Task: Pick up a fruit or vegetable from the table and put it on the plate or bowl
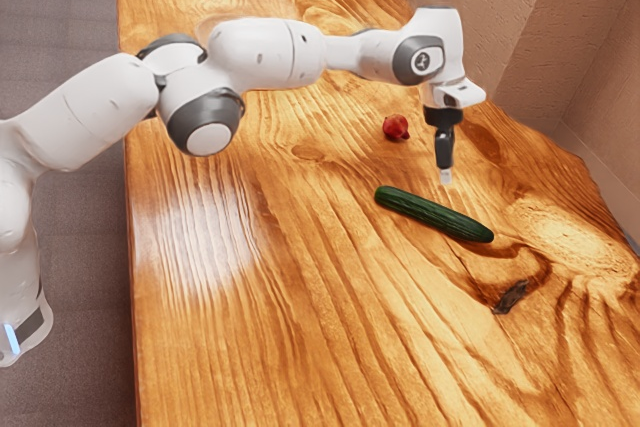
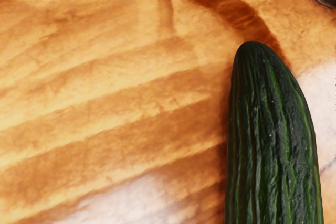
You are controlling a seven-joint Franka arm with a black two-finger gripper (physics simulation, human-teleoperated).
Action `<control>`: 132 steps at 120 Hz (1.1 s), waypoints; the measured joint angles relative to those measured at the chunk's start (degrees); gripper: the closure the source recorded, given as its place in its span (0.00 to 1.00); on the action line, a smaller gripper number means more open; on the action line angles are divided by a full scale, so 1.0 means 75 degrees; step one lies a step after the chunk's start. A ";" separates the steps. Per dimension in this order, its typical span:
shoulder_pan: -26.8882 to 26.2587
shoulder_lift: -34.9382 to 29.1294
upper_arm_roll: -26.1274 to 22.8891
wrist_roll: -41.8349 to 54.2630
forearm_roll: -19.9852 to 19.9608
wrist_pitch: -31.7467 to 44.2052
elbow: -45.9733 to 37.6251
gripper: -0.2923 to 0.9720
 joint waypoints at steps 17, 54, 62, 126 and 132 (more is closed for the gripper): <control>-0.0068 0.0088 -0.0081 0.0416 0.0078 -0.0255 0.0070 0.23; -0.0218 0.0314 -0.0460 0.1034 0.0328 -0.0763 0.0380 0.23; -0.0225 0.0344 -0.0472 0.1129 0.0351 -0.0802 0.0379 0.23; -0.0229 0.0678 -0.0582 0.1570 0.0379 -0.0698 0.0368 0.50; -0.0229 0.0679 -0.0581 0.1585 0.0386 -0.0678 0.0368 0.56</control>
